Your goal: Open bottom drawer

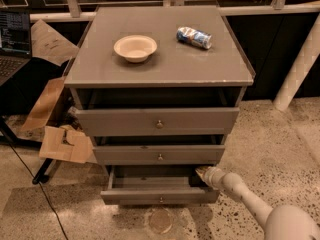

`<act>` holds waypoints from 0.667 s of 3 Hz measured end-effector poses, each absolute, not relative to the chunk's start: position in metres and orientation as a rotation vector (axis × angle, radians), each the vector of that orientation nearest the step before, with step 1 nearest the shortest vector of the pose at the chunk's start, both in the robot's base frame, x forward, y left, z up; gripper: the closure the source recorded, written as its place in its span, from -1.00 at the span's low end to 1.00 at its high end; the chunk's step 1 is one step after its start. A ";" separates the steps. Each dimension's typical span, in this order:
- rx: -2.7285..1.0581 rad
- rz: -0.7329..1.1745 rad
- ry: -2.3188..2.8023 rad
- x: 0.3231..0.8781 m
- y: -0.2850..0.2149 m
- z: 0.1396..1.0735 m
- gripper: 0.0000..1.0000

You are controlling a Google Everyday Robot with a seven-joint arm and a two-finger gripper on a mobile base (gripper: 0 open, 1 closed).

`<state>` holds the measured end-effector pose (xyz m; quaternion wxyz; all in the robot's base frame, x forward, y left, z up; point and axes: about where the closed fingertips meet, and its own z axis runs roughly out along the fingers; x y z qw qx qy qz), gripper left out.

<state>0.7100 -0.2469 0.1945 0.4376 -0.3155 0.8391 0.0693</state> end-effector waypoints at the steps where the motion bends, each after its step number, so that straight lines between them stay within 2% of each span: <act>1: -0.836 0.211 2.104 0.702 -0.239 0.186 1.00; 2: -0.846 0.274 2.165 0.671 -0.246 0.176 1.00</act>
Offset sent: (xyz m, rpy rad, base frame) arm -0.0664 -0.0014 -0.0275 0.0342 0.1797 0.0863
